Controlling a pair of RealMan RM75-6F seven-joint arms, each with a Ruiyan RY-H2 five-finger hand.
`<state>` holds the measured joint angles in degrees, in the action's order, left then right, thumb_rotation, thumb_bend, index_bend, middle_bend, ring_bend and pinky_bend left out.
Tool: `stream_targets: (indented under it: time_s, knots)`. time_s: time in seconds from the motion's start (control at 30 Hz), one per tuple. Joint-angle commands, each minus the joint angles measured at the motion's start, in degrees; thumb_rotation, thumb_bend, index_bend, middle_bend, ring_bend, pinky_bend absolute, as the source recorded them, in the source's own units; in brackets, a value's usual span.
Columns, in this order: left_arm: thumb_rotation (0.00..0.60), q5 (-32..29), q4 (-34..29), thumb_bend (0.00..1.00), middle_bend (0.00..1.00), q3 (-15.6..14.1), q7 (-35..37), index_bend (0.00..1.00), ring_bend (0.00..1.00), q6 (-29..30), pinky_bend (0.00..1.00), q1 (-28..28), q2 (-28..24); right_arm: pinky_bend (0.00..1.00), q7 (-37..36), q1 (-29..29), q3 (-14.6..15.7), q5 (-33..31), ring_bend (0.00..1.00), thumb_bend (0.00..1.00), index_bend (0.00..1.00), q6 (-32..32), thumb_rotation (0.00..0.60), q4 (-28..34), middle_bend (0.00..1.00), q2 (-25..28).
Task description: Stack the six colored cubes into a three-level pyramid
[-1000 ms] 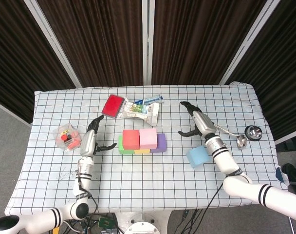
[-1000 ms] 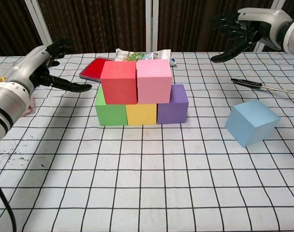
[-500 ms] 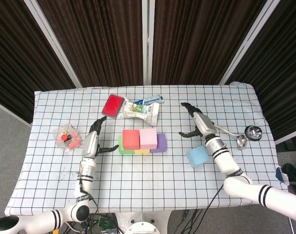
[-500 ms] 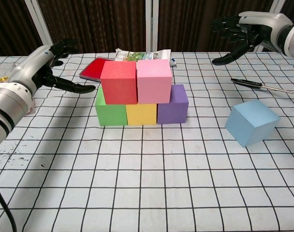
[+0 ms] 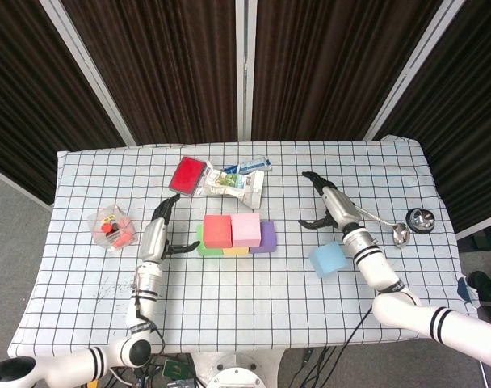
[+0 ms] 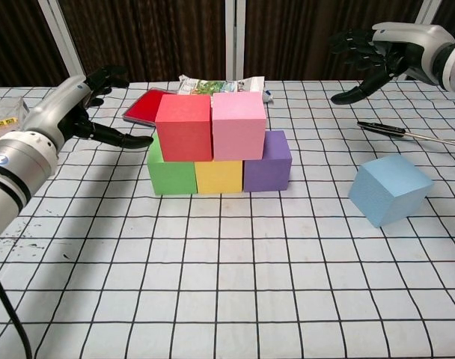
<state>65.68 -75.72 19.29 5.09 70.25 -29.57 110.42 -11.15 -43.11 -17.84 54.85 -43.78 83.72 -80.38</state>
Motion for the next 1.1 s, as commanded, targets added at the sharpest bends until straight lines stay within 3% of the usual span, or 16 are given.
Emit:
stream_targets:
  time_s: [0.03,1.1]
  knots:
    - [0.600,-0.05,-0.05,0.00,0.08,-0.02,-0.03,0.07,0.00,-0.06,0.03,-0.02,0.10,0.00,-0.09,0.05,0.03,0.10,0.00,0.14,0.00,0.04,0.600,-0.06,0.00,-0.01]
    - [0.600,-0.07,0.43,0.00,0.08,0.59,-0.91,0.07,0.00,-0.43,0.03,-1.05,1.11,0.00,-1.14,0.60,0.13,0.55,0.00,0.15,0.00,0.48,0.600,-0.52,0.00,0.16]
